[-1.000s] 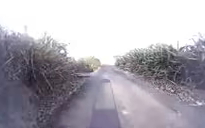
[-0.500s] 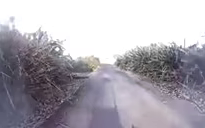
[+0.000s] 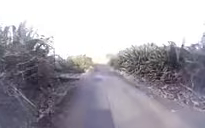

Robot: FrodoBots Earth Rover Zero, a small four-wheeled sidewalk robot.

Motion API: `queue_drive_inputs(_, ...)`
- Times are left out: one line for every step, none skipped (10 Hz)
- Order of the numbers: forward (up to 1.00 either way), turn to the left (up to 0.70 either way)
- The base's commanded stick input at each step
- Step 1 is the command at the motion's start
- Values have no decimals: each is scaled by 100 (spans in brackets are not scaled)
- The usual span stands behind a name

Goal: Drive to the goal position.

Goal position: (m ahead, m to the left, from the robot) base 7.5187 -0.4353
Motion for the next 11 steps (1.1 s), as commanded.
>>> queue_drive_inputs(85,0)
queue_drive_inputs(85,0)
queue_drive_inputs(85,0)
queue_drive_inputs(85,0)
queue_drive_inputs(85,0)
queue_drive_inputs(85,0)
queue_drive_inputs(85,0)
queue_drive_inputs(85,0)
queue_drive_inputs(85,0)
queue_drive_inputs(85,0)
queue_drive_inputs(85,0)
